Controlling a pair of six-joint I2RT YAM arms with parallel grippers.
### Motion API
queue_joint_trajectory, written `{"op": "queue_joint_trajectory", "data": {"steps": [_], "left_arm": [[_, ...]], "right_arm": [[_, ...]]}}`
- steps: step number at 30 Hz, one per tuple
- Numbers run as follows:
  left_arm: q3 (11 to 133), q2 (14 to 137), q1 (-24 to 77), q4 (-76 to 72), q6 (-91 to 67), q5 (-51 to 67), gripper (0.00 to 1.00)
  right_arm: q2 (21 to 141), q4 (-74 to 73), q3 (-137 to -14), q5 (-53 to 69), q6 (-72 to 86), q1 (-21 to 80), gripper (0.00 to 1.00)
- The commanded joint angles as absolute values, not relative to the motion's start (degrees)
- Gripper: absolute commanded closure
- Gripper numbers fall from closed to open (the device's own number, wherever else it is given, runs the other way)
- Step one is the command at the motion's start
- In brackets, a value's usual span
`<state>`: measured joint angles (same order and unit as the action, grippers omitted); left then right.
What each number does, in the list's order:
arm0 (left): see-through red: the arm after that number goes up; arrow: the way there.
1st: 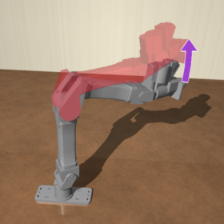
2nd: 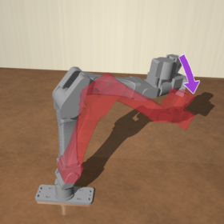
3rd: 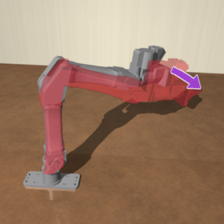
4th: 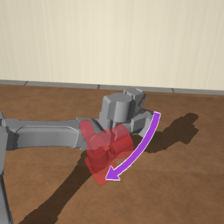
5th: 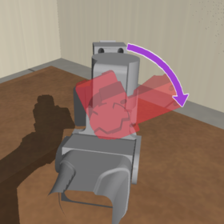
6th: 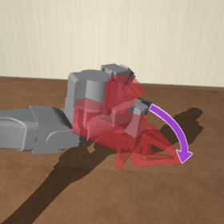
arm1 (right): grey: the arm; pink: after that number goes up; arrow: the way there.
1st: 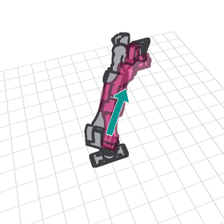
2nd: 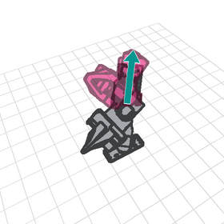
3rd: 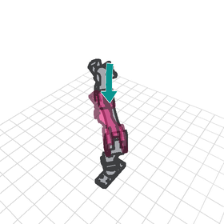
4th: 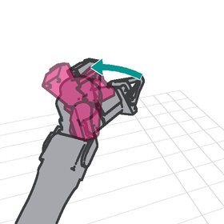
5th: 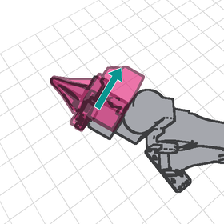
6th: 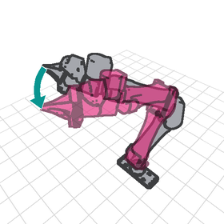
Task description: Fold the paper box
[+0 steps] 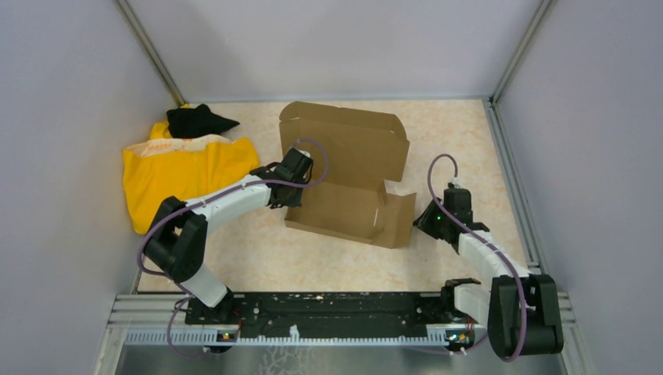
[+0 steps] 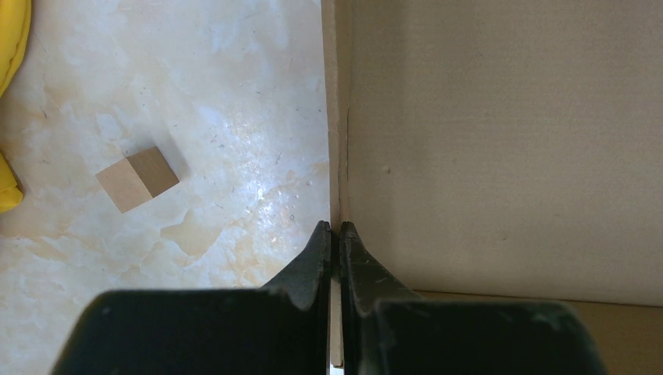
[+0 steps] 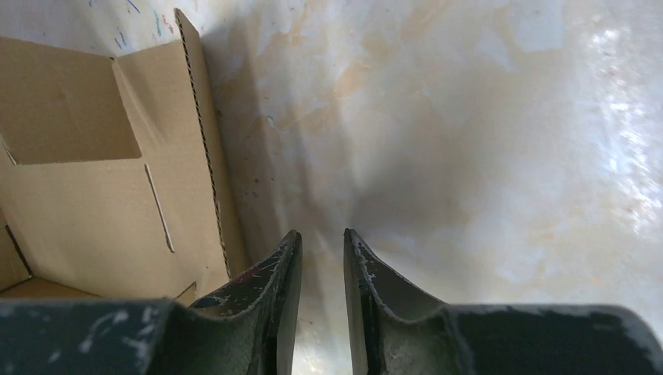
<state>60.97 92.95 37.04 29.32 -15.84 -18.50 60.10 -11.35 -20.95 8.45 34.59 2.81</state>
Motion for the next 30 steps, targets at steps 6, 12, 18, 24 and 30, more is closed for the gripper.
{"op": "queue_joint_trajectory", "data": {"steps": [6, 12, 18, 24, 30], "left_arm": [[60.7, 94.4, 37.4, 28.9, -16.1, -18.7, 0.99], [60.7, 94.8, 37.4, 28.8, -16.3, -18.5, 0.99], [60.7, 94.9, 37.4, 28.9, -16.4, -18.3, 0.99], [60.6, 94.9, 37.4, 28.9, -16.5, -18.2, 0.99], [60.6, 94.8, 37.4, 28.8, -16.5, -18.1, 0.99]], "right_arm": [[68.4, 5.9, -19.7, 16.7, 37.3, 2.5, 0.74], [69.4, 9.8, -19.5, 19.0, 39.0, 4.1, 0.74], [68.5, 10.8, -20.3, 19.7, 40.2, 6.1, 0.73], [67.3, 10.2, -21.8, 18.9, 40.7, 8.9, 0.73], [65.7, 9.2, -22.9, 18.4, 41.1, 10.0, 0.72]]}}
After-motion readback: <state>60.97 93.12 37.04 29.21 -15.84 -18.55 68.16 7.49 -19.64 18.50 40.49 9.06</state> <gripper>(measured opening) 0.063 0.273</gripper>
